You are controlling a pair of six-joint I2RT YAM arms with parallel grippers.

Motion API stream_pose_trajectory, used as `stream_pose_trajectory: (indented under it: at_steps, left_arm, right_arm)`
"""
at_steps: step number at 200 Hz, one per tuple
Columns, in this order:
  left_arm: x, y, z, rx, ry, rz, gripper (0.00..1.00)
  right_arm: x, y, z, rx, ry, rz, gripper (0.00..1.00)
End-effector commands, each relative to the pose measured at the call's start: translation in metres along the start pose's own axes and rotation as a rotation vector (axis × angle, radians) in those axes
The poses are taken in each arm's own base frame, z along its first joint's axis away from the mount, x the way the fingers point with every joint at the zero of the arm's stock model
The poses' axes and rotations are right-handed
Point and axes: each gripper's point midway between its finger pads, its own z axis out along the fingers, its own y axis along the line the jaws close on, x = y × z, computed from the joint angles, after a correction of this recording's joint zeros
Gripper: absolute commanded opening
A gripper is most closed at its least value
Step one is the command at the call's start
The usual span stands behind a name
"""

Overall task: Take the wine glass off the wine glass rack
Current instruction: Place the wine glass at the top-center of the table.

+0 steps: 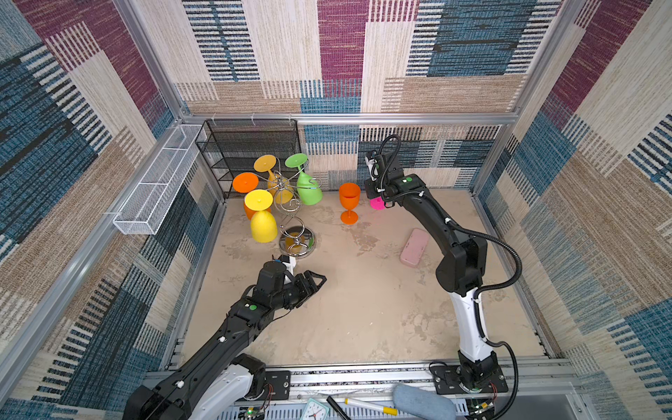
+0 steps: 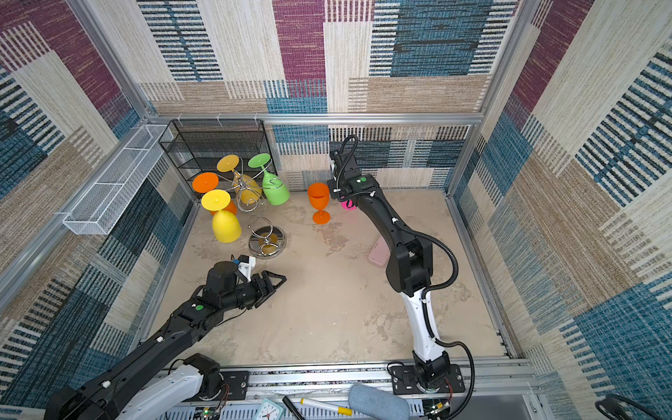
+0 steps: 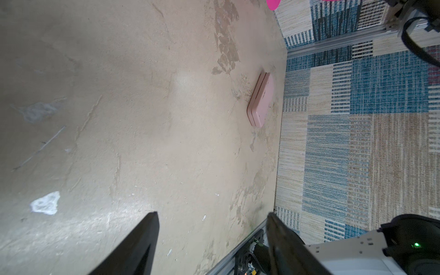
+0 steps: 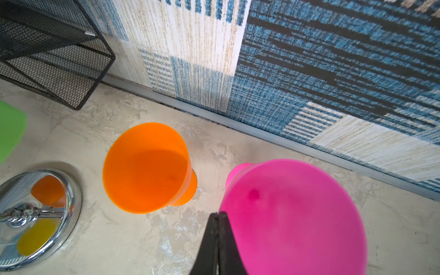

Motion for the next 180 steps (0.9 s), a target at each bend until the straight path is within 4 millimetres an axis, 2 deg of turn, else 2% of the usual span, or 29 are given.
stream_pose_trajectory:
  at_steps: [1, 87, 161, 180]
  left_arm:
    - [-0.002, -0.007, 0.002, 0.030, 0.002, 0.029, 0.74]
    - [-0.001, -0.007, 0.002, 0.027, 0.010, 0.041, 0.74]
    - [-0.004, -0.012, 0.007, 0.031, 0.022, 0.043, 0.74]
    - [-0.006, -0.013, 0.008, 0.030, 0.021, 0.043, 0.74]
  right_arm:
    - [0.002, 0.008, 0.002, -0.042, 0.007, 0.000, 0.00]
    - [0.016, 0.020, 0.020, -0.101, 0.051, 0.022, 0.00]
    - [0.028, 0.017, 0.028, -0.100, 0.085, 0.017, 0.00]
    - [0.030, 0.019, 0.029, -0.112, 0.090, 0.017, 0.08]
